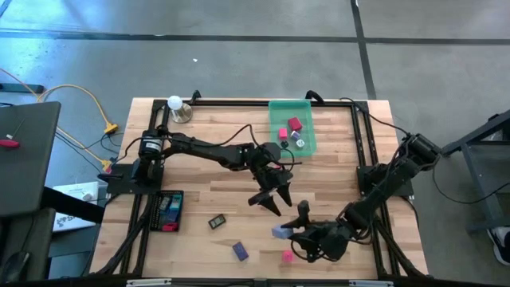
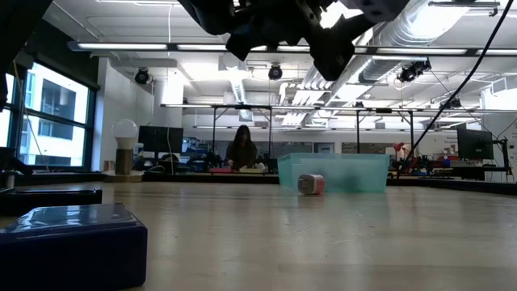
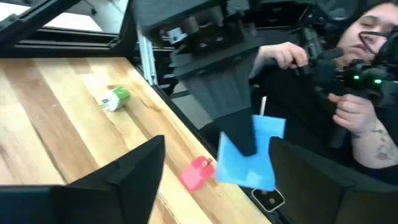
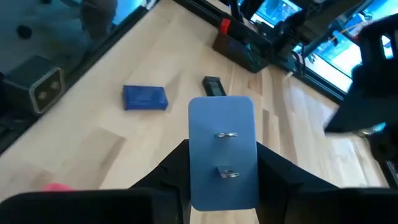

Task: Pick & Place Office items
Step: Put the purple charger adapter into the green bin

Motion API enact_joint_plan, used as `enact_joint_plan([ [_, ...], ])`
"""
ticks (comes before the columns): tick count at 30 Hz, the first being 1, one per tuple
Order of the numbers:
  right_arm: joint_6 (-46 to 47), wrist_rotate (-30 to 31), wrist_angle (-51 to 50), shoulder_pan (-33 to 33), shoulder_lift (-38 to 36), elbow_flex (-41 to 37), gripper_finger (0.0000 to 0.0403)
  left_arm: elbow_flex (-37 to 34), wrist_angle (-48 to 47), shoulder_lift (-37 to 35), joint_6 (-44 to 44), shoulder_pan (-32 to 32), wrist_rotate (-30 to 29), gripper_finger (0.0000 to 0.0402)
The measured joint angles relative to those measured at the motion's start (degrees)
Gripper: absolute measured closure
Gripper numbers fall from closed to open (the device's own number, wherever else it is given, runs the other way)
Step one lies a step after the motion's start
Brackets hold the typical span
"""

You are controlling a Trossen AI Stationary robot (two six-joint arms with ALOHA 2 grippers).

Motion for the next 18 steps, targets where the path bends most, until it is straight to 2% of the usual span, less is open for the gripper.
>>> enact_joint_plan([
  [6,3.0,1.0,-3.4,0.0,0.0,0.0,0.0296,0.0,-1.3,0.0,0.9,0.5,4.0,0.0063],
  [9,6.5,2.1,-6.3,-0.1,-0.1,0.0,0.0296,0.0,-3.3,0.0,0.5,1.0,6.7,0.0056],
  [12,11.9,1.9,-11.4,-0.1,-0.7,0.1,0.0296,-0.1,-11.4,-1.5,3.0,1.8,8.4,0.0055],
  [14,17.0,1.9,-15.6,-0.3,-1.2,0.1,0.0296,-0.1,-20.1,-4.2,7.6,2.0,4.5,0.0055],
  [15,19.7,1.9,-18.0,-0.3,-1.5,0.1,0.0296,-0.1,-24.4,-5.7,9.8,2.0,0.3,0.0055],
  [18,26.8,2.0,-23.9,-0.9,-2.6,0.1,0.0296,-0.1,-37.0,-10.3,13.2,1.0,-18.1,0.0055],
])
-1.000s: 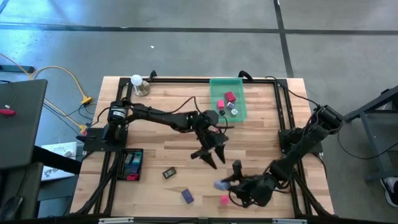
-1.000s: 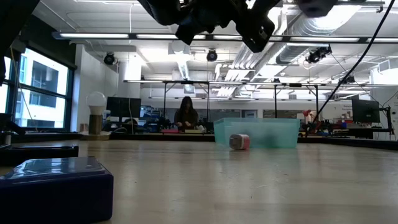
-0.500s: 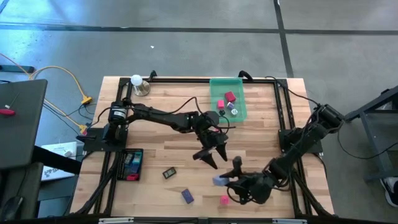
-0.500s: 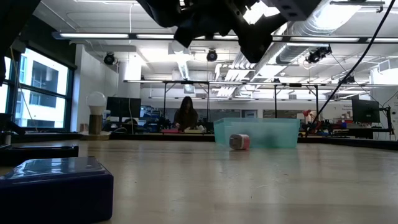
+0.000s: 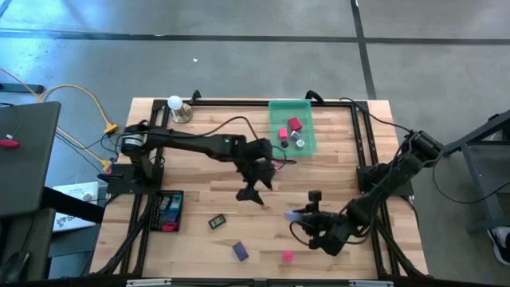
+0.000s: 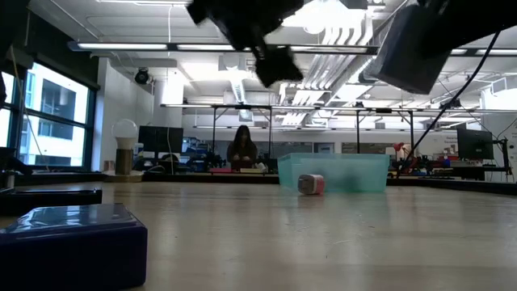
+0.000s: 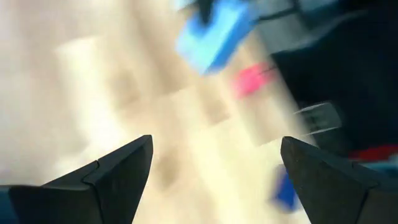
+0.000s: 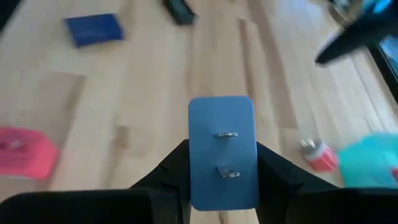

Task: Pick & Place Office items
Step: Put the purple charger adapter into the green bin

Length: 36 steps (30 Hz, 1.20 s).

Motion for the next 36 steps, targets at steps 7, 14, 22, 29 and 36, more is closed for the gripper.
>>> enact_joint_plan([
  [7,10.8,8.1,-7.4,-3.6,-2.6,0.1,0.0296,0.0,-14.2,-8.8,-4.9,-5.5,-29.5,0.0055],
  [14,22.8,11.7,-21.1,-11.4,-7.7,0.1,0.0296,0.0,-33.6,-13.3,-19.1,-11.6,-55.7,0.0055],
  [22,12.7,-1.6,-21.0,-26.8,-11.8,0.0,0.0296,-0.9,-43.6,-13.4,-28.7,-15.7,-64.5,0.0055],
  [29,2.9,-10.7,-18.1,-46.7,-12.6,0.0,0.0296,-1.0,-51.5,-13.4,-33.9,-16.7,-64.4,0.0055],
  [36,-4.8,-19.3,-12.1,-64.5,-10.4,0.0,0.0296,-2.7,-52.7,-13.4,-36.3,-17.3,-64.7,0.0055],
])
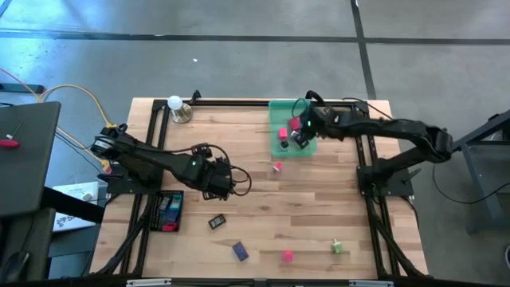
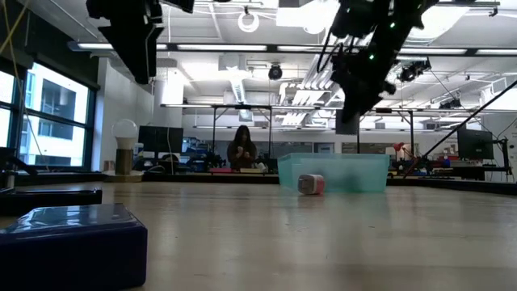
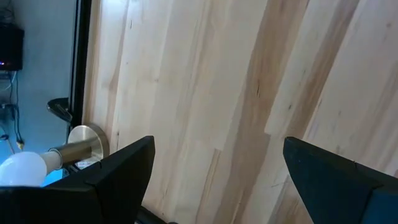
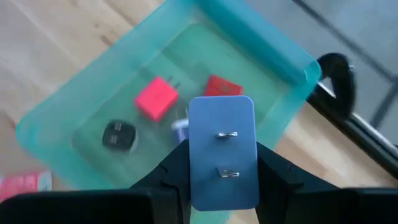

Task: Pick & Place Office items
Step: Put the purple charger adapter into the green bin

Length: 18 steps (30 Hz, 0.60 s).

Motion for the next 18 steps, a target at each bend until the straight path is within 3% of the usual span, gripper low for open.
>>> enact_joint_plan([
  [6,-4.4,-8.2,10.2,-6.2,7.7,0.0,0.0296,-4.1,0.5,0.0,-1.9,0.0,-0.1,0.0055],
  [18,-3.6,-7.0,20.1,-7.4,20.3,0.2,0.0296,-9.9,2.8,0.0,-6.4,-2.1,-4.8,0.0055],
])
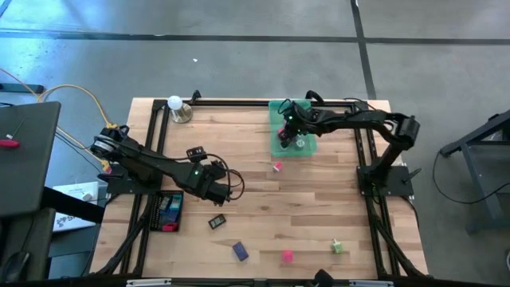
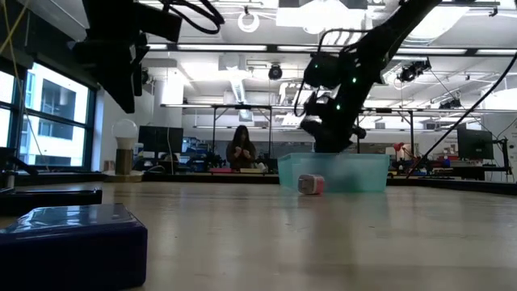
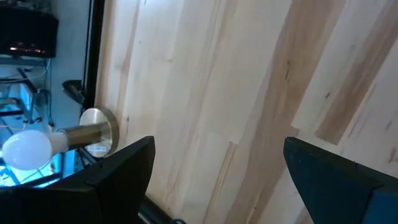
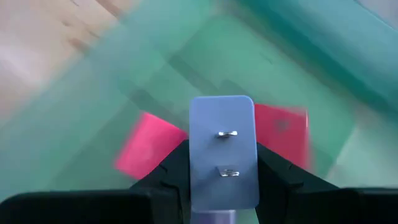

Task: Pick & Place Office items
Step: Put the purple charger adapter into the green bin

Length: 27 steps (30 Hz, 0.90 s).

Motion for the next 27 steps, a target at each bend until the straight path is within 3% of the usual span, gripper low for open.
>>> enact_joint_plan([
  [7,1.0,1.3,0.0,-1.2,2.1,-0.1,0.0296,0.0,2.3,0.0,0.0,-1.7,-0.2,0.0055],
  [15,2.6,-2.8,-0.1,-1.2,2.2,-0.2,0.0295,0.0,4.7,0.0,0.0,-2.5,-0.5,0.0055],
  [23,5.7,-0.1,0.4,-0.9,2.2,-0.2,0.015,0.0,5.4,0.0,0.0,-2.5,-0.6,0.0055],
  [27,5.7,-0.1,0.8,-0.9,1.7,-0.2,0.0115,0.0,5.3,0.0,0.0,-2.5,-0.6,0.0055],
])
